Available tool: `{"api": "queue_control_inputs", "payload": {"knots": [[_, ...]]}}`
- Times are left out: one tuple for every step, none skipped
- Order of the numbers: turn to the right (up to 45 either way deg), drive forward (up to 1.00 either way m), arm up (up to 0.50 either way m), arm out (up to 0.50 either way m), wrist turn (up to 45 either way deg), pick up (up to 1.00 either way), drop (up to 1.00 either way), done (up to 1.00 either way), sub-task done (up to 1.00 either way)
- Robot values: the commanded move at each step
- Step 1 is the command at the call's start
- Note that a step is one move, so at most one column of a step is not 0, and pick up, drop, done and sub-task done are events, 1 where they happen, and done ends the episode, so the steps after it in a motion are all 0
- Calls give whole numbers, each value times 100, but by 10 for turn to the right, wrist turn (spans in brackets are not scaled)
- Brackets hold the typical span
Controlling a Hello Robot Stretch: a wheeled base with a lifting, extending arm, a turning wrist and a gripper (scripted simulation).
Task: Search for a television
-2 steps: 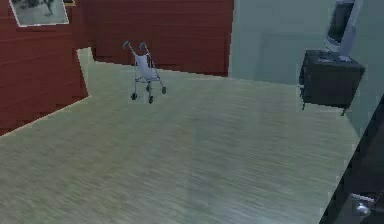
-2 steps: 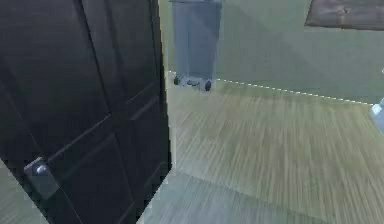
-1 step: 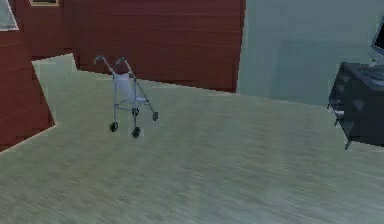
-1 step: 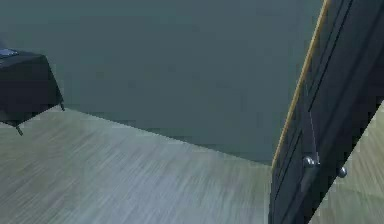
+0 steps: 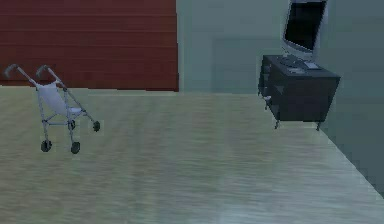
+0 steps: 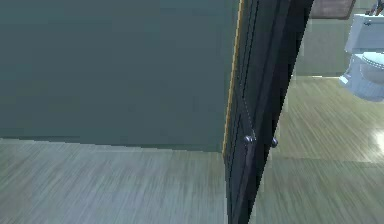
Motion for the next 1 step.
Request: {"api": "queue_control_inputs", "payload": {"knots": [[0,5,0,0,0,0,0,0,0]]}}
